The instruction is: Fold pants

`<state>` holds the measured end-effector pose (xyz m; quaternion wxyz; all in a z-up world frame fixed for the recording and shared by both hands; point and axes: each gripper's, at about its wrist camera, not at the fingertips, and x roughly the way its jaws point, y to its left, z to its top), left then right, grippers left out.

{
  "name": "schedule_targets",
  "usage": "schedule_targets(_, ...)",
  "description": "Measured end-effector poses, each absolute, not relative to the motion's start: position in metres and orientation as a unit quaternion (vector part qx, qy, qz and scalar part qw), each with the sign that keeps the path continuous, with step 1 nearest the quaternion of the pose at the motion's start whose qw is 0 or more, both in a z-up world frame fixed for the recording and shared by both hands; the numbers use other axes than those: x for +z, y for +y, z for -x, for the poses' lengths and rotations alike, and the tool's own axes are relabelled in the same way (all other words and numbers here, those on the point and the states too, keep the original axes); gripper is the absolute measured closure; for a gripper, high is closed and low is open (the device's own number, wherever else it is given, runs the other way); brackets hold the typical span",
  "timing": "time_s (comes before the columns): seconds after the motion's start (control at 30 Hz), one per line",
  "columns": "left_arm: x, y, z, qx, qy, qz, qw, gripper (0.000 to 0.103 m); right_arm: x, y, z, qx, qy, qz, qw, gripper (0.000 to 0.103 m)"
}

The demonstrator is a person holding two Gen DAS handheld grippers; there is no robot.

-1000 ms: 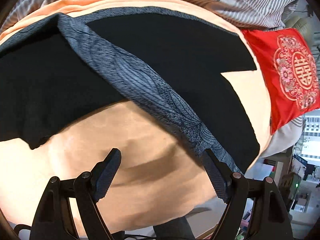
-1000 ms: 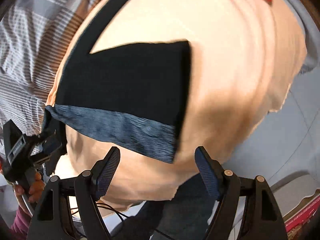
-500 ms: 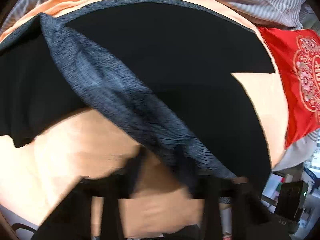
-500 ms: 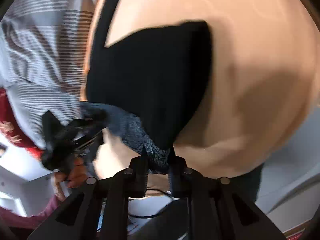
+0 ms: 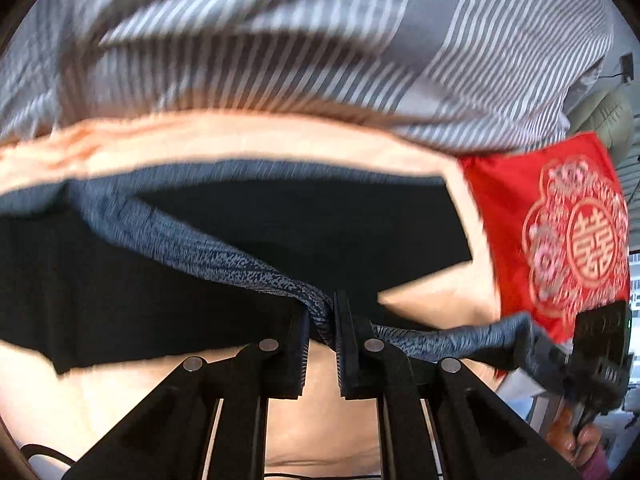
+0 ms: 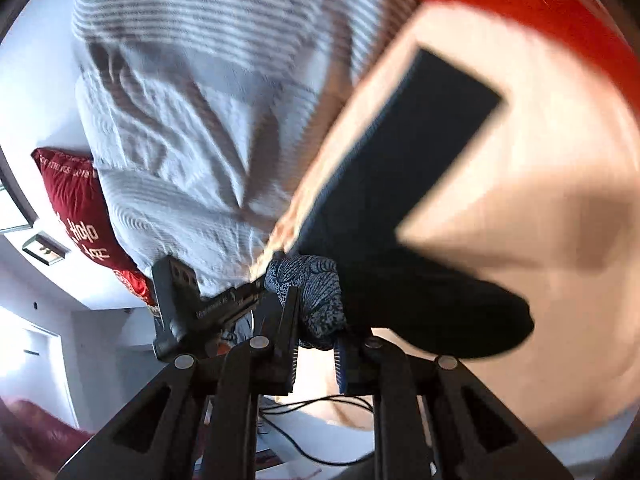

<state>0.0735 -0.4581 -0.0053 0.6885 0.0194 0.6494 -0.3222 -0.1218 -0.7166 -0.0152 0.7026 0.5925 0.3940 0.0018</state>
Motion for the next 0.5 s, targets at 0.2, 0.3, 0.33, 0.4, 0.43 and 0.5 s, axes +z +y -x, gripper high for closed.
schedule_targets(0.2, -0.026, -0.497, -0.111, -0.300, 0.638, -0.043, 0.708, 0.090, -0.049, -0.781, 0.046, -0.020, 0.429, -0.587, 0.686, 0.087)
schedule_targets(0.3, -0.025, -0.504, -0.123, -0.286, 0.632, -0.049, 0.719, 0.090, -0.081, -0.800, 0.014, -0.051, 0.471, -0.572, 0.670, 0.083)
schedule_targets(0.33, -0.021, -0.502, -0.127, -0.279, 0.626, -0.047, 0.727, 0.090, -0.091, -0.806, 0.005, -0.069, 0.492, -0.556, 0.666, 0.080)
schedule_targets(0.4, -0.013, -0.493, -0.131, -0.263, 0.610, -0.054, 0.745, 0.090, -0.093, -0.809, -0.004, -0.097, 0.512, -0.532, 0.667, 0.060)
schedule_targets(0.43, -0.009, -0.487, -0.133, -0.256, 0.605, -0.060, 0.751, 0.090, -0.088, -0.809, -0.004, -0.102, 0.511, -0.522, 0.675, 0.043)
schedule_targets(0.5, -0.007, -0.470, -0.132, -0.245, 0.601, -0.077, 0.757, 0.076, -0.064, -0.806, 0.000, -0.114, 0.492, -0.484, 0.714, 0.038)
